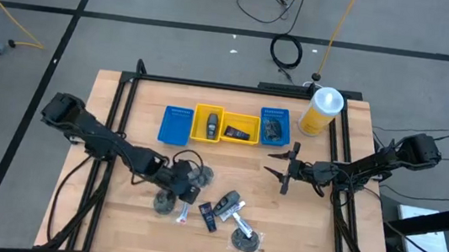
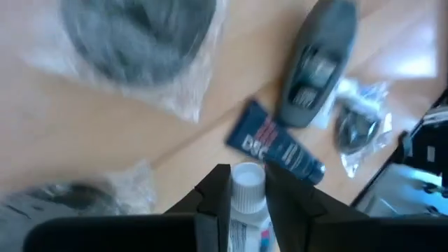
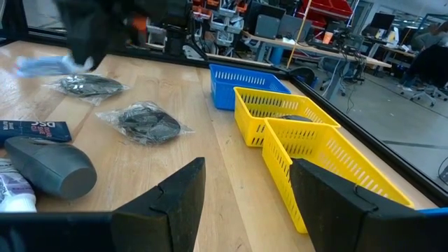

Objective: Pick & Place Travel size toiletries
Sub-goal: Put the toothpaste into the left blue basket

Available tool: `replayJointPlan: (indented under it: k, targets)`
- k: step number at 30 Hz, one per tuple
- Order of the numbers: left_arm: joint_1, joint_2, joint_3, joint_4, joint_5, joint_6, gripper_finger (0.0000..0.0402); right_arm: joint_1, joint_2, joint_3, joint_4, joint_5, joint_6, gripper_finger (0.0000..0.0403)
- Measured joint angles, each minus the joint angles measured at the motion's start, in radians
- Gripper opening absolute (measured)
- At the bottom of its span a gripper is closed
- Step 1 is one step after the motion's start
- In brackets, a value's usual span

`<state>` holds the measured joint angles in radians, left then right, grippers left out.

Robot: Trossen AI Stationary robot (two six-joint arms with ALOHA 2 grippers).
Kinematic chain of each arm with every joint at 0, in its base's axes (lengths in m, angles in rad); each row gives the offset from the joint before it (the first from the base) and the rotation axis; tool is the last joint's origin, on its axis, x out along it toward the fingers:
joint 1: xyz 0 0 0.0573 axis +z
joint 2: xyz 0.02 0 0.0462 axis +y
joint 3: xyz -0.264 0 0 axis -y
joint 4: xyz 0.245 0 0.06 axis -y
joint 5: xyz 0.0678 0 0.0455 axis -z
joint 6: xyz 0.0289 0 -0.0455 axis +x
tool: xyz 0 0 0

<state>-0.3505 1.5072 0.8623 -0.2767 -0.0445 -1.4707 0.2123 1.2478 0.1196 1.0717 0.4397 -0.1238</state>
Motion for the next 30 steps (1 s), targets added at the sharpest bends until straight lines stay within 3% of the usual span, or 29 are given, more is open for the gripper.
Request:
replayJointPlan:
  k: [7, 14, 23, 27, 30]
  targets:
    - [0.104, -0.152, 0.001, -0.246, -0.196, 0.19, 0.0038, 0.0, 0.0, 0.0, 0.0, 0.0, 0.0, 0.0201]
    - [0.301, -0.259, 0.001, -0.388, -0.347, 0.427, 0.0065, 0.0, 0.0, 0.0, -0.001, 0.0, 0.0, 0.0201]
    - [0.57, -0.392, 0.003, -0.303, -0.364, 0.79, 0.004, -0.001, 0.0, 0.0, -0.007, 0.0, 0.0, 0.0201]
    - [0.66, -0.391, 0.002, -0.328, -0.364, 0.844, 0.0048, -0.001, 0.0, 0.0, -0.008, 0.0, 0.0, 0.0201]
    - [0.706, -0.334, 0.002, -0.324, -0.289, 0.866, 0.0056, -0.001, 0.0, 0.0, -0.007, 0.0, 0.0, 0.0201]
